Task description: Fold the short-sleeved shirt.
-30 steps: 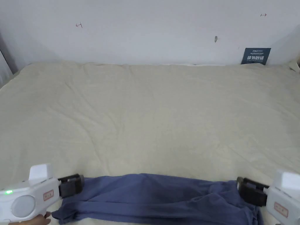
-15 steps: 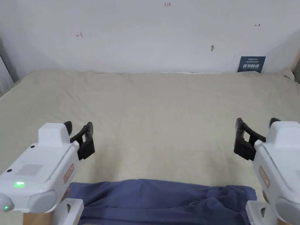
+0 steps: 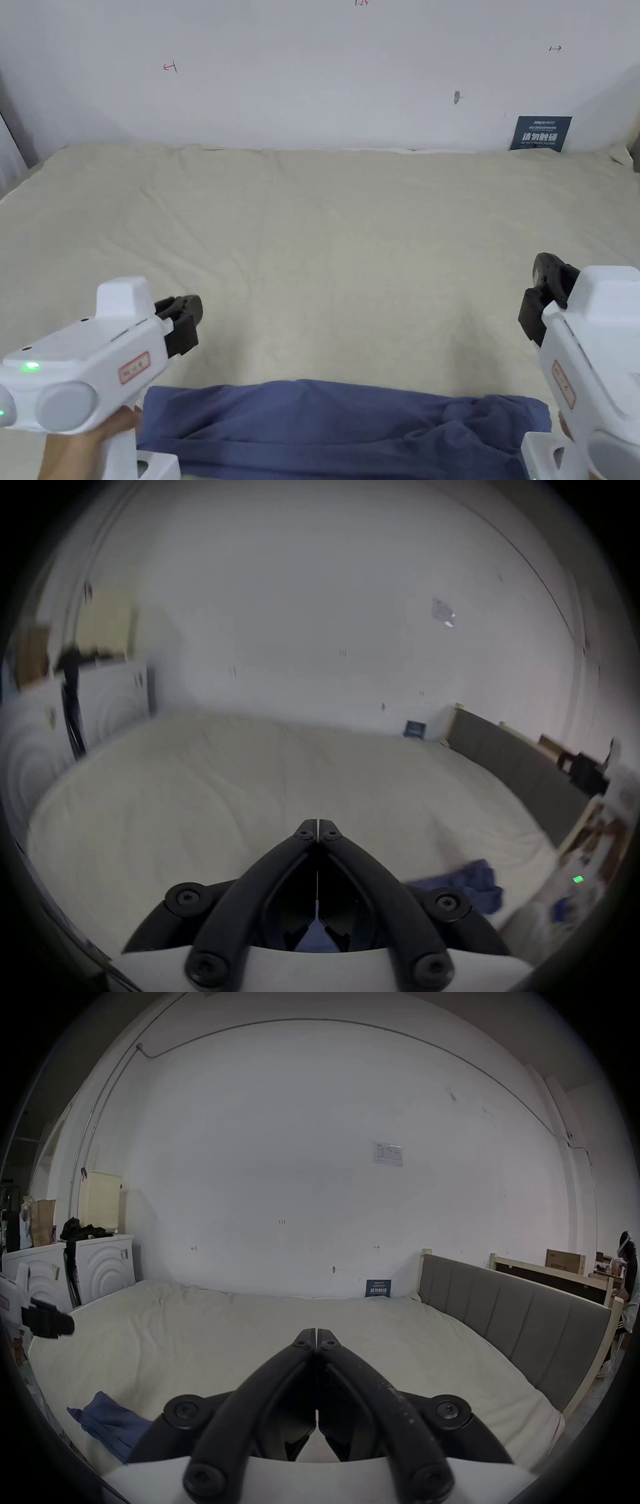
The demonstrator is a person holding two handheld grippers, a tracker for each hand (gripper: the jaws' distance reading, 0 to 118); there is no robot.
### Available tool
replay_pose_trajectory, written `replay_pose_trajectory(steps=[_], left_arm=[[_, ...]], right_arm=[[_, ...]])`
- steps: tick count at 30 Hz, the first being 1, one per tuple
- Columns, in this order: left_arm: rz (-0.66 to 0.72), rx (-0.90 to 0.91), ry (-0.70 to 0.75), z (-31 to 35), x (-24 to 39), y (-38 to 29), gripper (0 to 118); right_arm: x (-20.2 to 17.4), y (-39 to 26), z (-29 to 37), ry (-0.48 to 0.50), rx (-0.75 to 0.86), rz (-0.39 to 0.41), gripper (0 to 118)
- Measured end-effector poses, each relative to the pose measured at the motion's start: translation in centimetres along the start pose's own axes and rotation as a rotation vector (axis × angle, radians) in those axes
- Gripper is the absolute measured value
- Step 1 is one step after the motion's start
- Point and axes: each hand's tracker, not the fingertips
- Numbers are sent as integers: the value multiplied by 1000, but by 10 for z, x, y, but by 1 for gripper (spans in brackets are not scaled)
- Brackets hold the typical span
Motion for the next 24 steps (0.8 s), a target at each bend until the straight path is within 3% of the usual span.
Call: replay_pose_trajectory(steps=[3,9,11,12,14,16,21,24], left_arm=[[113,-123,-71,-11,-43,-9,0],[304,-273,-63,-21,-115,-31,1],[370,-322,-73,-23,-132,-38,10],[396,-345,-64,-25,-141,-43,21],[403,-385,-32,-30,-151,-53,76],[386,-413,-10,-36,-157,-63,106],[422,-483,-5,-55,-166,-88,103],[413,-505,-3,-66,-166,-99,69]], right_arm=[[1,-4,-3,19,9,-12,1],[-6,-7,-12,31,-16,-9,1],[-8,-9,-18,34,-26,-5,1],[-9,-10,-21,35,-33,-2,1],[-11,-11,-27,39,-47,1,1],[-14,-12,-32,41,-58,-1,1],[-21,-17,-41,43,-87,5,1],[-22,-21,-45,43,-107,10,1]])
